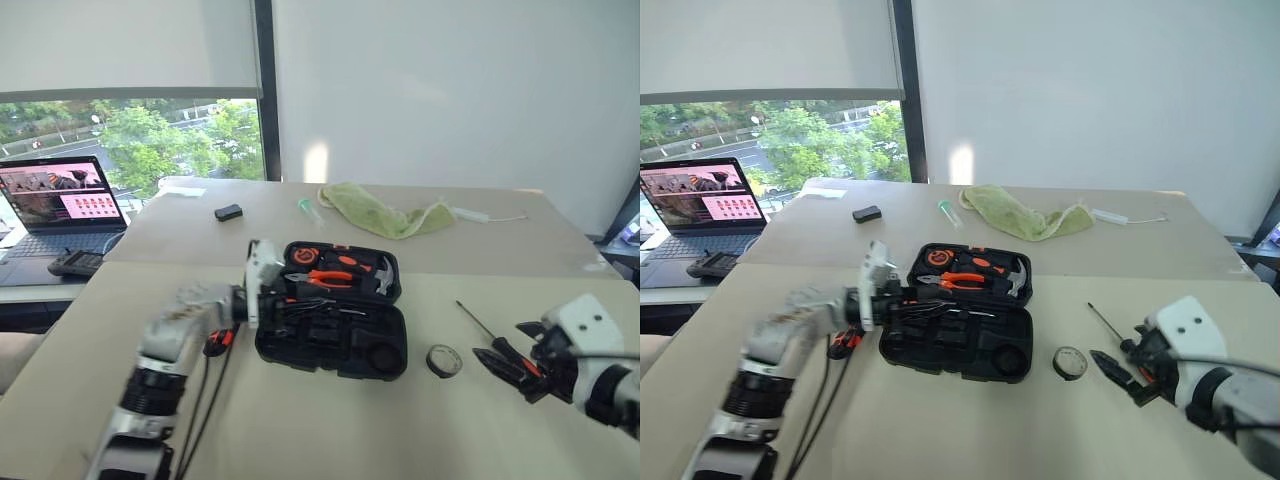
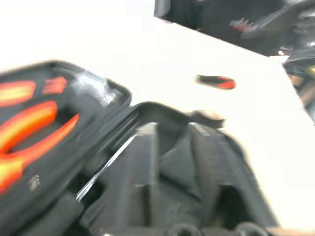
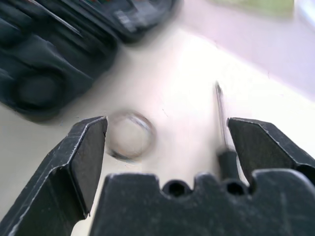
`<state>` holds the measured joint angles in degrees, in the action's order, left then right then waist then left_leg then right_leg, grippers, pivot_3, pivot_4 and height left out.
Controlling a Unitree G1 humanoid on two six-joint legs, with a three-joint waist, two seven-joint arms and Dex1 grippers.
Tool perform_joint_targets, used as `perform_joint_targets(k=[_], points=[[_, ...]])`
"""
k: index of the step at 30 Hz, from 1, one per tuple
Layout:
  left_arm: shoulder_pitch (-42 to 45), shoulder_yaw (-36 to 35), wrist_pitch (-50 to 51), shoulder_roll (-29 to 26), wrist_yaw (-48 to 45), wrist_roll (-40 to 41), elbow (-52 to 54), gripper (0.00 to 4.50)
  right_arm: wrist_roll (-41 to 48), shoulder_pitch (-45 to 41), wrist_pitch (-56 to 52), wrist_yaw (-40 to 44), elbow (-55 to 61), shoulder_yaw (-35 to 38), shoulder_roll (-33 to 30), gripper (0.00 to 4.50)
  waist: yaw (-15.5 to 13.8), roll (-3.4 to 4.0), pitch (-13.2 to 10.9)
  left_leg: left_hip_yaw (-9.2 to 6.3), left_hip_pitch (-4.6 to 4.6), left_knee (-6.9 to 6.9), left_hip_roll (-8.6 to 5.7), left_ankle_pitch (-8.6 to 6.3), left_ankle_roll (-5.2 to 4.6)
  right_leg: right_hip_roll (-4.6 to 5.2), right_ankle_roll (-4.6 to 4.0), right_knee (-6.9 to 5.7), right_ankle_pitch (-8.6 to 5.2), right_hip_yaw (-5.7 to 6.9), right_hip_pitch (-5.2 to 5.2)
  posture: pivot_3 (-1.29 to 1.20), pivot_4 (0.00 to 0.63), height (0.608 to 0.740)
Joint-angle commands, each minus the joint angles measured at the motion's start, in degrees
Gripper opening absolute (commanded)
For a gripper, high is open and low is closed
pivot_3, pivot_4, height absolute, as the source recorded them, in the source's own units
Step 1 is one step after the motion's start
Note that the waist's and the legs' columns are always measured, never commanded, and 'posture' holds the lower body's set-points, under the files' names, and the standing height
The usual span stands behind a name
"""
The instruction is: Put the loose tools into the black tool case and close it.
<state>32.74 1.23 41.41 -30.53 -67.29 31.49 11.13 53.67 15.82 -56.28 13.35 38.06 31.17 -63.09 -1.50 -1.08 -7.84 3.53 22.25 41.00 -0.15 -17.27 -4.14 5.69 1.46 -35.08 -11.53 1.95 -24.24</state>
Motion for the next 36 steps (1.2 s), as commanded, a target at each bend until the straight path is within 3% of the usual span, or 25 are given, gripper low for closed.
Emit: perform_joint_targets(k=[1, 4, 9, 12, 14, 23, 30, 36], points=[[-2.3, -0.7, 5.1, -5.7, -4.5, 7.8, 10.0, 3.34, -0.2, -8.5, -6.7, 1.6, -8.9, -5.8, -2.6, 4.5, 0.0, -0.02, 0.0, 0.01, 0.01, 0.0, 0.0, 0.0, 0.0, -0.04, 0.01, 0.03, 0.0, -0.01, 0.0, 0.0, 0.15, 0.74], [-4.6, -1.7, 7.5, -9.6, -3.9, 11.1, 15.7, 4.48, -1.6, -16.2, -11.7, 3.7, -16.0, -12.8, -3.9, 4.5, 0.4, -0.06, -0.1, 0.03, 0.04, 0.0, -0.01, -0.01, -0.01, -0.13, 0.03, 0.07, 0.01, -0.02, -0.02, 0.0, 0.15, 0.74], [-8.0, -3.5, 9.5, -12.2, 0.4, 14.9, 21.9, 4.48, -8.6, -25.2, -14.5, 6.8, -26.5, -24.2, -3.0, 4.5, 0.7, -0.07, -0.1, 0.04, 0.04, 0.02, -0.01, 0.0, -0.01, -0.18, 0.06, 0.06, 0.02, -0.02, -0.01, 0.0, 0.15, 0.74], [-9.5, -4.6, 10.4, -12.2, 4.1, 16.5, 23.7, 4.5, -11.2, -28.9, -15.2, 10.4, -28.0, -28.2, -3.9, 3.81, 0.8, -0.07, -0.1, 0.07, 0.01, 0.01, -0.01, 0.0, 0.0, -0.22, 0.11, 0.07, 0.04, -0.06, 0.0, 0.0, 0.15, 0.74], [-10.4, -4.6, 10.1, -12.7, 5.3, 16.8, 24.8, 4.5, -15.4, -29.3, -13.8, 10.5, -27.4, -30.9, -5.3, 3.08, 0.8, -0.08, -0.1, 0.06, 0.0, 0.0, 0.02, 0.01, 0.01, -0.27, 0.11, 0.06, 0.04, -0.05, 0.0, 0.0, 0.15, 0.74], [-10.5, -3.5, 9.2, -12.0, 10.4, 19.2, 24.9, 4.5, -21.2, -29.8, -15.0, 12.1, -26.3, -30.9, -2.9, 0.07, 0.8, -0.12, -0.1, 0.06, -0.05, 0.02, 0.02, 0.03, 0.06, -0.27, 0.15, 0.07, 0.05, -0.05, 0.07, 0.0, 0.15, 0.74], [-10.8, -2.6, 7.0, -11.8, 10.9, 17.6, 23.6, 4.5, -24.9, -28.3, -8.7, 15.4, -21.4, -28.7, -4.0, 0.07, 0.8, -0.11, -0.1, 0.06, -0.04, 0.0, 0.02, 0.05, 0.09, -0.29, 0.15, 0.05, 0.06, -0.05, 0.03, 0.0, 0.15, 0.74], [-10.1, -2.1, 7.5, -11.5, 12.6, 18.8, 24.3, 4.5, -25.3, -32.3, -12.8, 14.9, -22.0, -27.3, -1.6, 2.05, 0.8, -0.05, -0.1, 0.09, -0.03, -0.01, 0.03, 0.07, 0.12, -0.3, 0.15, 0.04, 0.06, -0.1, -0.03, 0.0, 0.15, 0.74]])
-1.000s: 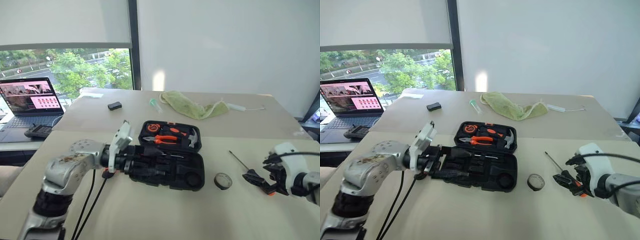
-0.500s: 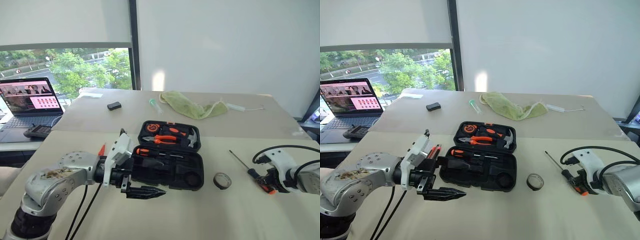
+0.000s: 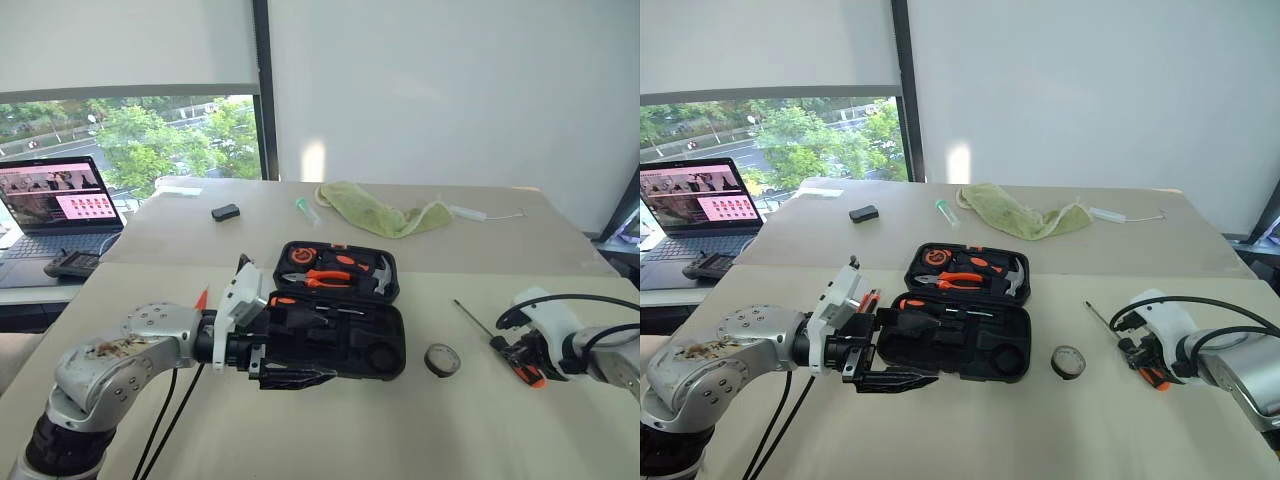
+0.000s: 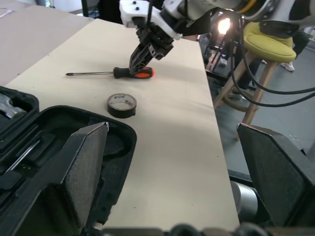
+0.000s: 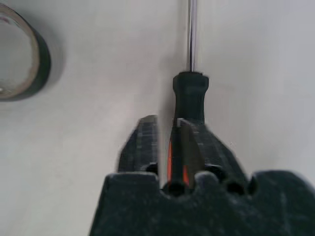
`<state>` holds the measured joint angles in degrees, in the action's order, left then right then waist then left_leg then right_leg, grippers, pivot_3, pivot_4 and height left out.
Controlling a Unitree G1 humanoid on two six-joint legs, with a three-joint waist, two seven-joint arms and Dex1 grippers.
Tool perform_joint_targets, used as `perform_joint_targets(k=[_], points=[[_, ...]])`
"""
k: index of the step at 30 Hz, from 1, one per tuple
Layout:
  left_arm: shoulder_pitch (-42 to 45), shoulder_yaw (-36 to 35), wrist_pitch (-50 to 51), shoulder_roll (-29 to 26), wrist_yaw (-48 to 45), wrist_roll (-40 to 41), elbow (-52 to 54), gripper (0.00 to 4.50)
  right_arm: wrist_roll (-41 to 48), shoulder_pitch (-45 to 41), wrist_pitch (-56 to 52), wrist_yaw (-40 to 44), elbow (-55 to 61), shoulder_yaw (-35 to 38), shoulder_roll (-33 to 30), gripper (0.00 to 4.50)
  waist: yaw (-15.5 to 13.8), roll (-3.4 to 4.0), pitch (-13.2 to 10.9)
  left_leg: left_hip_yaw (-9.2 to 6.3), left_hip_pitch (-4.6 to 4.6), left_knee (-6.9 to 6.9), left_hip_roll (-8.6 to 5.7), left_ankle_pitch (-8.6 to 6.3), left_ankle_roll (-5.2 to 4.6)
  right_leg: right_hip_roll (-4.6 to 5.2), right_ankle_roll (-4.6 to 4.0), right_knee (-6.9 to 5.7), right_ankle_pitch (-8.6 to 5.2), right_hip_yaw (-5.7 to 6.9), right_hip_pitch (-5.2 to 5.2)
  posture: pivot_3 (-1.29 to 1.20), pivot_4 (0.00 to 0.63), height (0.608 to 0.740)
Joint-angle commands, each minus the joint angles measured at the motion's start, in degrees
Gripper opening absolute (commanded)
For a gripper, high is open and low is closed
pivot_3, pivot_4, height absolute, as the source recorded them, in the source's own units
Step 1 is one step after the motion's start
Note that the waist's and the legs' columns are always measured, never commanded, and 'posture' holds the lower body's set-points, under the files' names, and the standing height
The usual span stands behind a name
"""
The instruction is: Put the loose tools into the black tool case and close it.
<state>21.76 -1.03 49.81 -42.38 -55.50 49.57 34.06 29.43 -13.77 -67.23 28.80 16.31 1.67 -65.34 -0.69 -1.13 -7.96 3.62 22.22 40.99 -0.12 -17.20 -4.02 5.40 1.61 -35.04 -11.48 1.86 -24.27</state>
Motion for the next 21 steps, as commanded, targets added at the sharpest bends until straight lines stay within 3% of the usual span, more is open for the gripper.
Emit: perform_joint_targets(k=[1, 11, 13, 15, 16, 17, 21], points=[[1.0, 0.3, -0.8, 0.4, 1.0, 0.8, 1.4, 4.5, -0.9, -3.9, -2.8, -0.1, -0.9, 1.3, 1.0, 2.32, 0.0, 0.0, 0.0, 0.01, -0.01, 0.0, 0.0, 0.01, 0.01, -0.01, 0.0, 0.0, 0.0, -0.02, 0.0, 0.0, 0.15, 0.74], [-1.2, 0.2, -2.8, 0.8, 1.9, 0.3, 1.6, 4.5, -9.3, -13.1, -0.4, 6.4, -17.4, -13.6, 2.2, 2.32, 0.0, 0.0, 0.0, 0.06, 0.02, -0.03, -0.03, 0.0, 0.01, 0.01, -0.01, 0.05, 0.0, -0.04, -0.03, 0.0, 0.15, 0.74], [-2.1, 0.1, -3.6, 1.0, 2.2, -0.4, 1.4, 4.5, -11.5, -13.4, 2.3, 8.1, -20.3, -15.5, 2.5, 1.81, 0.0, 0.0, 0.0, 0.06, -0.01, -0.03, -0.02, 0.01, 0.01, -0.01, -0.01, 0.05, 0.0, -0.05, 0.0, 0.0, 0.15, 0.74], [-2.8, 0.4, -4.1, 1.3, 2.8, -0.7, 1.7, 4.5, -12.5, -12.7, 4.3, 9.2, -21.9, -15.3, 2.6, 1.3, 0.0, -0.06, 0.0, 0.06, -0.06, -0.03, -0.01, 0.0, 0.0, -0.01, -0.01, 0.05, 0.0, -0.05, 0.04, 0.0, 0.15, 0.74], [-3.1, 0.4, -4.6, 1.4, 3.0, -1.0, 1.4, 4.5, -12.7, -12.2, 5.3, 9.4, -22.1, -14.5, 2.8, 0.81, 0.0, -0.08, 0.0, 0.06, -0.06, -0.01, -0.01, -0.01, -0.01, -0.01, -0.01, 0.04, 0.0, -0.05, 0.06, 0.0, 0.15, 0.74], [-3.5, 0.6, -4.9, 1.8, 3.5, -1.3, 1.5, 4.5, -12.8, -11.0, 7.2, 9.7, -22.1, -13.1, 2.6, 0.66, -0.1, -0.1, 0.0, 0.06, -0.06, 0.01, -0.01, -0.02, -0.03, 0.0, 0.0, 0.05, 0.01, -0.05, 0.09, 0.0, 0.15, 0.74], [-4.7, -0.1, -6.3, 2.8, 4.9, -2.2, 0.1, 4.5, -10.6, -4.2, 13.6, 10.1, -15.0, -2.6, 2.8, 0.65, -0.4, -0.12, 0.0, 0.05, -0.07, 0.09, -0.06, -0.07, -0.12, 0.02, 0.04, 0.06, 0.04, -0.18, 0.17, 0.0, 0.15, 0.74]])
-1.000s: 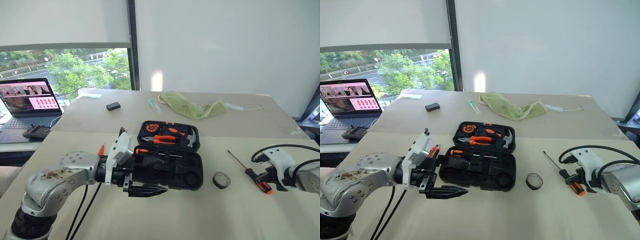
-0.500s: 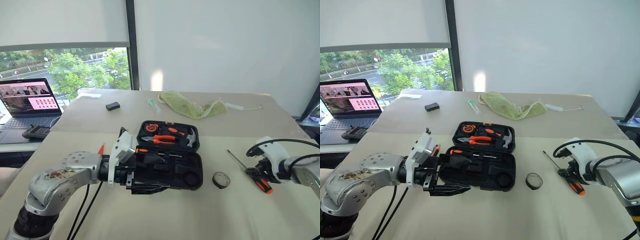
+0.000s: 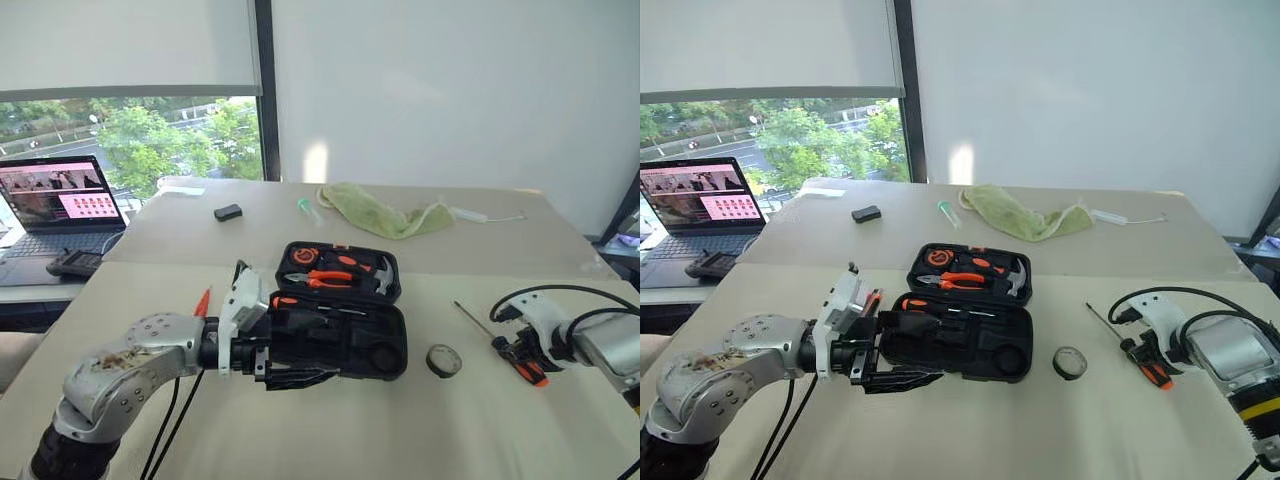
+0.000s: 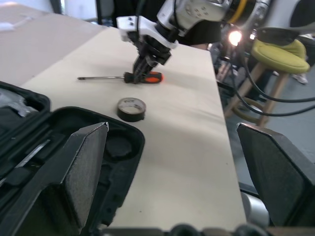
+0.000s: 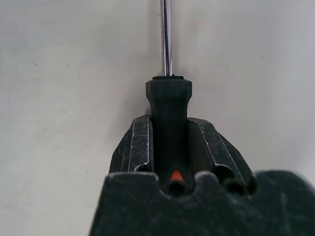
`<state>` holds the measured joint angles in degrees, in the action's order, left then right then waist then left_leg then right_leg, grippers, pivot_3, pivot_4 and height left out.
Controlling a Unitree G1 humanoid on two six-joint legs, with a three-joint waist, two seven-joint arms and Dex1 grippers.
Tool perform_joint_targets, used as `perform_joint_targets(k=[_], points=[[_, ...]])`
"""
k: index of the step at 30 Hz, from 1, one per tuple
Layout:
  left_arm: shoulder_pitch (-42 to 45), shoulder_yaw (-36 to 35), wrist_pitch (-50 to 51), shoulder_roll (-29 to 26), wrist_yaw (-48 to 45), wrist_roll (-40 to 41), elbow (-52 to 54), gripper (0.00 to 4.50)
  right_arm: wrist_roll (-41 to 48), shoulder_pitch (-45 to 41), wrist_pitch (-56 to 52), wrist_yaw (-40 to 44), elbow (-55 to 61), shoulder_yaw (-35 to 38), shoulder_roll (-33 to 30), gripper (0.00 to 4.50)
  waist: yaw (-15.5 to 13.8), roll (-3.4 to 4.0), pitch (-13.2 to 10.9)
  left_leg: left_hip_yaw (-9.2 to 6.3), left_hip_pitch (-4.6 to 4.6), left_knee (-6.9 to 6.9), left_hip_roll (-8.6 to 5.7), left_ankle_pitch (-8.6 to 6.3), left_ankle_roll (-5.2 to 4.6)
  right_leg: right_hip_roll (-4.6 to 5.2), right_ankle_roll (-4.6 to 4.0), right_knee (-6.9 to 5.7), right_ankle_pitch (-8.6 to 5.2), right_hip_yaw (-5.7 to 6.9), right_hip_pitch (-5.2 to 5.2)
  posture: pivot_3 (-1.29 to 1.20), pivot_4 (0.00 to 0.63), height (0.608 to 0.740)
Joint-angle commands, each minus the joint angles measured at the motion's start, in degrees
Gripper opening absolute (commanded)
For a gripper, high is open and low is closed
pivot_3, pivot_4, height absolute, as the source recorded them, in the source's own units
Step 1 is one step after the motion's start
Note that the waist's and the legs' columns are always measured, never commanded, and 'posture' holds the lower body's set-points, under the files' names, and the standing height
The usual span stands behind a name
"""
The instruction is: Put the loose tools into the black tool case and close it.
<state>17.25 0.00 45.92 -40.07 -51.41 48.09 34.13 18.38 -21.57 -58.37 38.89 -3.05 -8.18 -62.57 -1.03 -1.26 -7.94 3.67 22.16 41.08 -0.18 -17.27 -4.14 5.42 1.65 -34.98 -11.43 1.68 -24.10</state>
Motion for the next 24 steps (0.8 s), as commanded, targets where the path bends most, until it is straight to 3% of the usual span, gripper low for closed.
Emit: perform_joint_targets(k=[1, 6, 9, 11, 16, 19, 24], points=[[-0.6, -1.5, -2.6, 0.7, 1.1, -0.9, -0.4, 4.5, 0.9, 5.7, 7.5, 0.6, 7.7, 10.1, 0.1, 0.65, -0.2, 0.01, 0.0, 0.01, 0.02, 0.02, 0.0, 0.0, 0.0, 0.0, 0.02, -0.01, 0.01, -0.02, -0.03, 0.0, 0.15, 0.74], [-3.4, -3.0, -6.0, 2.1, 4.9, -4.9, -1.5, 4.5, 2.1, 10.0, 10.5, 4.0, 24.6, 17.4, -2.7, 0.65, 0.6, 0.42, -0.1, 0.04, 0.02, -0.13, 0.05, 0.1, 0.17, -0.1, 0.06, -0.08, 0.02, -0.23, -0.22, 0.0, 0.15, 0.74], [-6.0, -5.0, -11.8, 3.5, 3.3, -6.7, -3.5, 4.5, 6.0, -1.0, 5.6, 7.8, 30.4, 9.7, -0.9, 0.65, 1.1, 0.45, -0.2, 0.04, -0.13, -0.24, 0.1, 0.11, 0.2, -0.19, 0.03, -0.08, 0.02, -0.26, -0.2, 0.0, 0.15, 0.74], [-9.2, -7.0, -12.8, 2.1, 2.2, -6.8, -3.1, 4.5, 5.1, -11.4, 1.8, 12.8, 30.9, -1.2, 1.1, 0.65, 1.7, 0.44, -0.3, 0.09, -0.18, -0.32, 0.1, 0.11, 0.2, -0.18, -0.03, -0.06, 0.03, -0.36, -0.24, 0.0, 0.15, 0.74], [-14.6, -15.7, -9.6, -1.9, -1.0, 0.9, -2.8, 4.5, -7.9, -27.9, 7.2, 20.2, 17.5, -23.5, 9.0, 0.65, 1.5, 0.25, -0.4, -0.02, -0.13, -0.35, 0.31, 0.14, 0.32, -0.23, -0.31, -0.11, -0.02, -0.13, -0.38, 0.0, 0.15, 0.74], [-17.5, -18.6, -10.4, -3.7, -3.2, 1.1, -3.4, 4.5, -13.1, -33.5, 11.6, 21.7, 6.0, -29.3, 15.5, 0.65, 0.9, 0.29, -0.5, -0.04, 0.13, -0.32, 0.09, 0.21, 0.39, -0.05, -0.31, -0.16, -0.01, -0.03, -0.6, 0.0, 0.15, 0.74], [-20.6, -23.2, -10.9, -6.4, -5.5, 1.3, -3.9, 4.5, -15.9, -37.6, 14.2, 24.9, -4.8, -31.2, 22.8, 0.65, 1.1, 0.14, -0.4, 0.07, 0.42, -0.23, 0.03, 0.4, 0.71, -0.03, -0.26, -0.1, 0.05, -0.01, -0.82, 0.0, 0.15, 0.74]])
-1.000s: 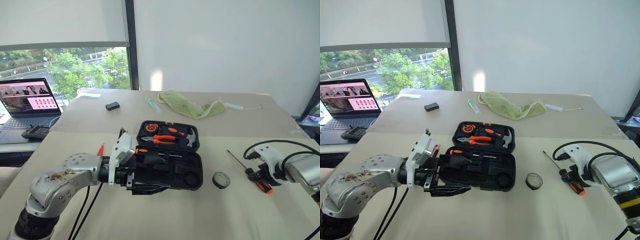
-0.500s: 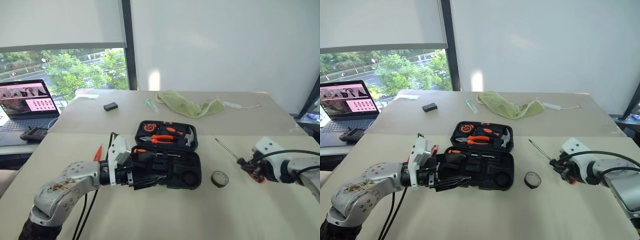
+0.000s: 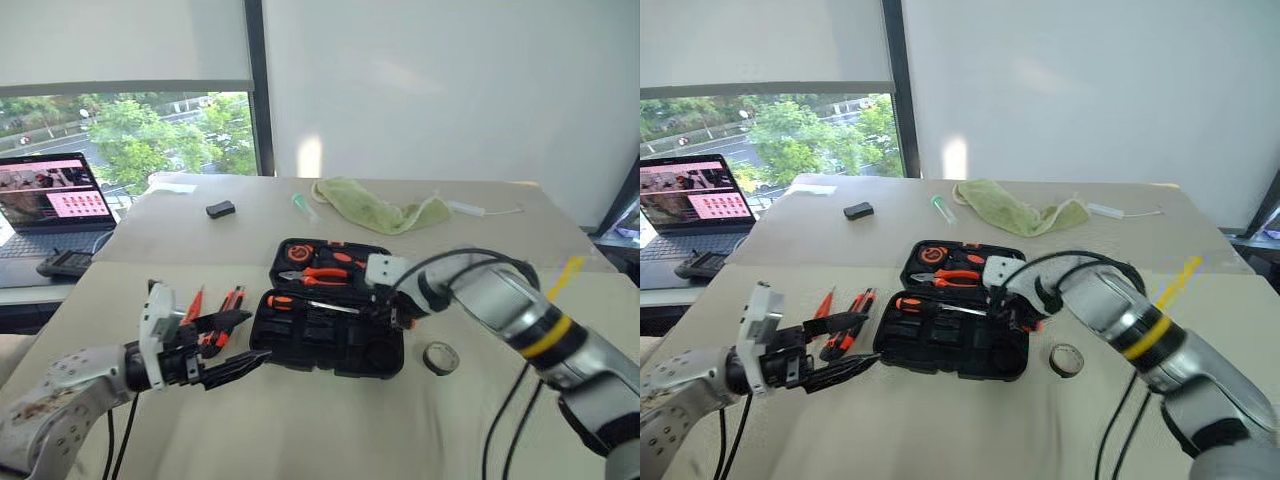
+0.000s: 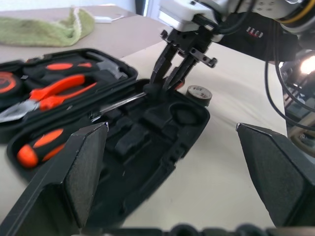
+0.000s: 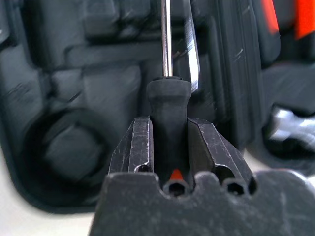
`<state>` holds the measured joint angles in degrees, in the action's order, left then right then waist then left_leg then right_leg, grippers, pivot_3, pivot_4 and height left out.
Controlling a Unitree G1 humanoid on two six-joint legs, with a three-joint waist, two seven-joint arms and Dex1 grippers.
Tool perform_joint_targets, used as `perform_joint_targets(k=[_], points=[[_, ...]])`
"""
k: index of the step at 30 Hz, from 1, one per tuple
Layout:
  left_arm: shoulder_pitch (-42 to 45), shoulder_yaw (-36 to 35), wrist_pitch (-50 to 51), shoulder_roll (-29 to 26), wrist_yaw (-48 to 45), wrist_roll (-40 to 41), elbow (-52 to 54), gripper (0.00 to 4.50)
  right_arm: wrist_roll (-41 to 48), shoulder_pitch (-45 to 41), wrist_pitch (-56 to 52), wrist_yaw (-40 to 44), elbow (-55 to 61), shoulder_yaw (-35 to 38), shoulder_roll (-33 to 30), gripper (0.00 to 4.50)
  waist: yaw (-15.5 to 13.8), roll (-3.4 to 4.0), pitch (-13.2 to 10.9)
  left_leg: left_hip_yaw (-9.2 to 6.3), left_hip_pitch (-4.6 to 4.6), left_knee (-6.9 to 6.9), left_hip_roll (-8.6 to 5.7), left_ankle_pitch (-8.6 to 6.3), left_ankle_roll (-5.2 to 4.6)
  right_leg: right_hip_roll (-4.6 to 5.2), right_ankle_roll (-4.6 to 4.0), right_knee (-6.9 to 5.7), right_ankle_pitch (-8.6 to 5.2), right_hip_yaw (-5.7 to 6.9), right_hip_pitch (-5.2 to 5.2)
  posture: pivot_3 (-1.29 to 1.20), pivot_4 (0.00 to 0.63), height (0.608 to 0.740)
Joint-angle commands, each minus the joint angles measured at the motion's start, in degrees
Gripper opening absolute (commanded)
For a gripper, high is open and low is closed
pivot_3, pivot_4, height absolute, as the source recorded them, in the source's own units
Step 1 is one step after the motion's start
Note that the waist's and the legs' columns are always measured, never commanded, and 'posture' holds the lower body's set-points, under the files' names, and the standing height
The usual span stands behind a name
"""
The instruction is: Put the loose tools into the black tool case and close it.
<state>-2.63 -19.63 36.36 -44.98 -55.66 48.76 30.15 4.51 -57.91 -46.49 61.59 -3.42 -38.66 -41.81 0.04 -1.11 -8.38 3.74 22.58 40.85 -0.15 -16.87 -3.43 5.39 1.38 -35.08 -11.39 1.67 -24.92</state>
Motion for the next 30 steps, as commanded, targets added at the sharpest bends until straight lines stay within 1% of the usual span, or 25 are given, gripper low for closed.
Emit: perform_joint_targets(k=[1, 6, 13, 16, 21, 30], points=[[-1.2, -4.3, -1.6, -1.8, -1.3, 0.3, 0.0, 4.5, -2.8, -1.5, 3.1, 3.4, -5.6, -1.2, 2.7, 0.65, 0.0, 0.0, 0.0, 0.01, 0.0, 0.0, 0.01, -0.01, 0.01, -0.01, 0.0, 0.01, 0.0, 0.0, -0.01, 0.0, 0.15, 0.74], [-2.1, -4.8, -2.5, -1.8, -0.9, -0.7, -0.4, 4.5, -4.9, -2.6, 4.5, 7.6, -9.0, -1.9, 5.6, 0.65, 0.6, 0.0, 0.0, 0.0, -0.11, -0.07, 0.04, -0.01, 0.03, 0.01, -0.01, -0.05, 0.01, 0.03, 0.04, 0.0, 0.15, 0.74], [-3.0, -3.4, -4.7, -0.5, -1.5, -3.1, -1.7, 4.5, -4.4, -2.1, 0.9, 11.3, -6.1, 0.0, 7.3, 0.65, 0.7, 0.0, 0.0, -0.07, -0.24, -0.17, 0.1, -0.05, 0.11, 0.02, -0.11, -0.27, 0.01, 0.06, 0.0, 0.0, 0.15, 0.74], [-3.1, -3.1, -5.8, -0.1, -2.2, -3.6, -2.7, 4.5, -4.5, -2.1, 0.1, 11.8, -5.8, 0.6, 7.6, 0.65, 0.7, 0.0, 0.0, -0.07, -0.22, -0.19, 0.12, -0.03, 0.29, 0.03, -0.16, -0.36, -0.02, 0.05, -0.11, 0.0, 0.15, 0.74], [-3.8, -2.0, -6.2, 0.8, -0.9, -4.1, -0.6, 4.5, -5.8, -0.4, -0.1, 12.2, -5.5, 0.0, 7.7, 0.65, 0.7, 0.03, 0.0, -0.07, -0.18, -0.25, 0.1, -0.03, 0.29, 0.26, -0.18, -0.38, -0.03, 0.02, -0.19, 0.0, 0.15, 0.74], [-1.9, -0.8, -3.5, 0.3, 2.9, -2.6, 1.9, 4.5, -8.3, 0.2, 3.1, 10.2, -12.3, 0.5, 9.2, 0.65, 0.8, 0.03, 0.0, -0.1, -0.28, -0.25, 0.09, -0.11, 0.18, 0.43, -0.19, -0.48, -0.03, 0.05, -0.12, 0.0, 0.15, 0.74]])
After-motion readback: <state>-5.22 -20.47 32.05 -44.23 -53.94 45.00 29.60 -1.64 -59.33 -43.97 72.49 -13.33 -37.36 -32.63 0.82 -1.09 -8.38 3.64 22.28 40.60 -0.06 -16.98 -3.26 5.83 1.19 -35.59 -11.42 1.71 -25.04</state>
